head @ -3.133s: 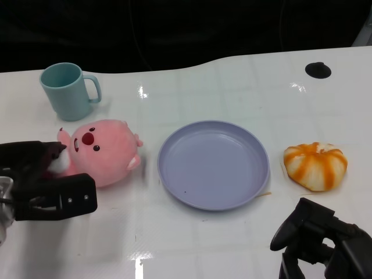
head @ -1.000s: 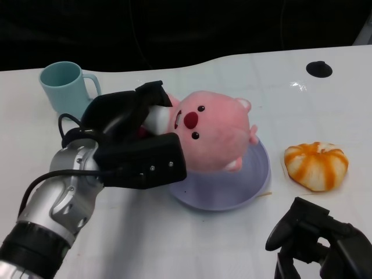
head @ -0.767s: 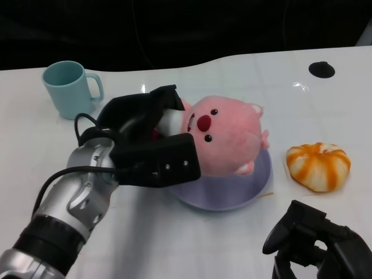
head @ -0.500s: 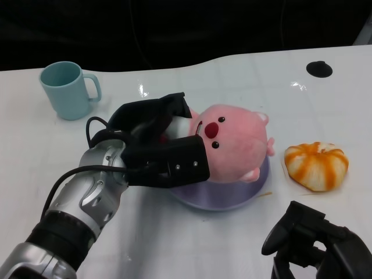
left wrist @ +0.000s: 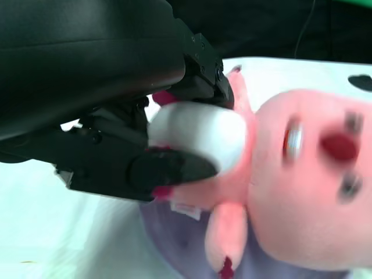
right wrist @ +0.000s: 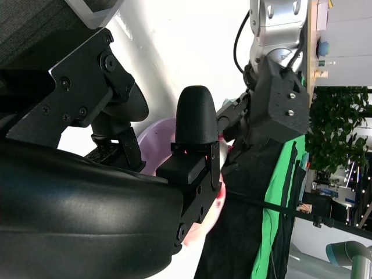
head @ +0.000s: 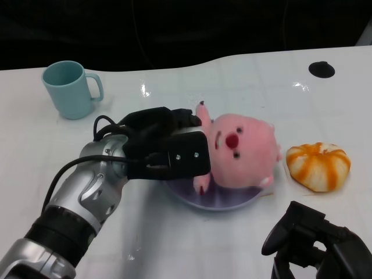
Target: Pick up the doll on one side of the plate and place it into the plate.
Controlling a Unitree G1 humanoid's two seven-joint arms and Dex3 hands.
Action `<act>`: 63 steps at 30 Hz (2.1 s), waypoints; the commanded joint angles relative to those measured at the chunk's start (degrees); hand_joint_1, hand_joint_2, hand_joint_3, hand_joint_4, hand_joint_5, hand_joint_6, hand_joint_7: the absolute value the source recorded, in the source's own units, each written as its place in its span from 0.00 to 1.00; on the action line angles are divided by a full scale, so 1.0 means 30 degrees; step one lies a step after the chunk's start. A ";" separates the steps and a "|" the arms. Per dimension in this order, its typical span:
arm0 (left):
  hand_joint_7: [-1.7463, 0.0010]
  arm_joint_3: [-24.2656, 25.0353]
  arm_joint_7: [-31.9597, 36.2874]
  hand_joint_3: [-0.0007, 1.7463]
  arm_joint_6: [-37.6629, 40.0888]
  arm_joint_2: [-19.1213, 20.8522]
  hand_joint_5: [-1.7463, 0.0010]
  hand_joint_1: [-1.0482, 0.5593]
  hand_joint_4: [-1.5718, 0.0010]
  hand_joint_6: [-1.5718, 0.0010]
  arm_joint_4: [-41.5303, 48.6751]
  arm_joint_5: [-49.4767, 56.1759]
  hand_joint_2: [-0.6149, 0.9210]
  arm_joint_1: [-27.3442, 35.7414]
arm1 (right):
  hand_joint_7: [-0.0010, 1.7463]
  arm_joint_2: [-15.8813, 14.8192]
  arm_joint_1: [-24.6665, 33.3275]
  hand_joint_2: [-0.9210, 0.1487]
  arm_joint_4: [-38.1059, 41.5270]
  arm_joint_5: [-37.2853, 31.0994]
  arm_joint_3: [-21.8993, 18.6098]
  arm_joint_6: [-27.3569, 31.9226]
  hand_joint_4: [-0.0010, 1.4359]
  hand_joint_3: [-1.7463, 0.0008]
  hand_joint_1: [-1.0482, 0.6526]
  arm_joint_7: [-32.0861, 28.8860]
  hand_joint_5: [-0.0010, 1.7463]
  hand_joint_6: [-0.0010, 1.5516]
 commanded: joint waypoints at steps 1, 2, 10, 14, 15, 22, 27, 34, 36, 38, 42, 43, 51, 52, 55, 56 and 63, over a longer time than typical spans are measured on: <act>1.00 -0.0077 -0.0666 0.30 0.0390 0.0533 0.89 0.13 0.88 0.88 -0.1097 0.0015 1.00 0.0189 | 0.90 -0.0176 0.0059 0.46 -0.0168 0.0169 -0.0171 -0.0207 0.51 0.20 0.68 0.0067 1.00 0.37; 1.00 -0.0203 -0.0700 0.31 0.0424 0.0657 0.90 0.12 0.90 0.89 -0.1320 0.0207 1.00 0.0235 | 0.90 -0.0166 0.0063 0.46 -0.0154 0.0198 -0.0187 -0.0213 0.50 0.20 0.68 0.0072 1.00 0.37; 1.00 -0.0931 -0.1131 0.34 0.0312 0.1757 0.92 0.08 0.97 0.94 -0.2904 0.1292 1.00 0.0437 | 0.90 -0.0164 0.0067 0.46 -0.0005 0.0247 -0.0237 -0.0416 0.51 0.20 0.67 0.0142 1.00 0.37; 1.00 -0.0610 -0.1455 0.34 -0.0100 0.2571 0.92 0.06 0.97 0.94 -0.4437 0.1153 1.00 0.0992 | 0.90 -0.0100 0.0018 0.46 -0.0029 0.0170 -0.0237 -0.0259 0.51 0.20 0.67 0.0077 1.00 0.37; 1.00 -0.0506 -0.1494 0.34 -0.0186 0.2738 0.92 0.05 0.97 0.94 -0.4800 0.1071 1.00 0.1164 | 0.90 -0.0101 0.0009 0.46 -0.0035 0.0143 -0.0236 -0.0245 0.50 0.21 0.67 0.0067 1.00 0.37; 0.98 0.1141 -0.1497 0.31 -0.0926 0.3785 0.88 0.07 0.93 0.90 -0.7886 -0.0333 1.00 0.3117 | 0.90 -0.0058 -0.0043 0.47 -0.0053 0.0012 -0.0146 -0.0336 0.50 0.21 0.66 -0.0005 1.00 0.38; 0.96 0.2961 -0.1961 0.29 -0.1589 0.4127 0.83 0.12 0.88 0.85 -0.9698 -0.2971 1.00 0.4948 | 0.90 -0.0075 -0.0022 0.46 -0.0076 -0.0030 -0.0088 -0.0300 0.51 0.20 0.67 -0.0064 1.00 0.38; 0.95 0.5531 -0.2501 0.24 -0.2131 0.3979 0.74 0.18 0.83 0.76 -1.1277 -0.7731 1.00 0.7437 | 0.90 -0.0119 -0.0071 0.46 -0.0065 0.0036 -0.0100 -0.0275 0.51 0.20 0.67 -0.0031 1.00 0.38; 0.95 0.6042 -0.2625 0.24 -0.2429 0.3993 0.73 0.18 0.82 0.75 -1.1555 -0.8686 1.00 0.8013 | 0.90 -0.0128 -0.0087 0.46 -0.0087 0.0032 -0.0092 -0.0220 0.51 0.20 0.66 -0.0025 1.00 0.38; 0.92 0.6934 -0.2816 0.17 -0.2753 0.3760 0.61 0.28 0.79 0.66 -1.1945 -1.0363 1.00 0.9017 | 0.90 -0.0133 -0.0105 0.47 -0.0099 0.0033 -0.0076 -0.0197 0.50 0.20 0.66 -0.0017 1.00 0.38; 0.86 0.8176 -0.2778 0.09 -0.1671 0.2836 0.48 0.44 0.69 0.52 -1.3194 -1.3586 1.00 1.0912 | 0.90 -0.0150 -0.0133 0.48 -0.0070 -0.0012 -0.0059 -0.0203 0.51 0.20 0.66 -0.0023 1.00 0.39; 0.83 0.8373 -0.2584 0.09 -0.1292 0.2577 0.45 0.48 0.65 0.48 -1.3565 -1.4092 0.99 1.1337 | 0.90 -0.0158 -0.0141 0.49 -0.0043 0.0001 -0.0067 -0.0221 0.51 0.20 0.66 -0.0011 1.00 0.39; 0.28 0.9604 -0.1085 0.47 0.2696 0.1218 0.21 0.56 0.58 0.63 -1.6986 -1.6860 0.83 1.5000 | 0.90 -0.0137 -0.0272 0.48 0.0064 0.0105 -0.0144 -0.0097 0.51 0.19 0.67 -0.0018 1.00 0.39; 0.27 0.9695 -0.0941 0.50 0.3306 0.1139 0.20 0.56 0.57 0.61 -1.7357 -1.7205 0.82 1.5333 | 0.90 -0.0153 -0.0291 0.47 0.0109 0.0095 -0.0159 -0.0180 0.51 0.19 0.67 -0.0005 1.00 0.39; 0.28 0.9886 -0.0117 0.57 0.5447 0.0872 0.18 0.54 0.53 0.57 -1.8599 -1.8092 0.79 1.6244 | 0.90 -0.0163 -0.0366 0.47 0.0193 0.0118 -0.0247 -0.0251 0.51 0.19 0.68 0.0005 1.00 0.39; 0.28 0.9918 0.0174 0.58 0.6048 0.0799 0.17 0.54 0.52 0.56 -1.8926 -1.8295 0.79 1.6491 | 0.90 -0.0172 -0.0403 0.47 0.0238 0.0119 -0.0290 -0.0285 0.51 0.19 0.68 0.0010 1.00 0.39; 0.26 1.0008 0.1544 0.66 0.8961 0.0228 0.11 0.56 0.53 0.55 -2.0187 -1.9300 0.78 1.7279 | 0.90 -0.0212 -0.0429 0.47 0.0260 0.0160 -0.0426 -0.0141 0.51 0.19 0.69 0.0034 1.00 0.39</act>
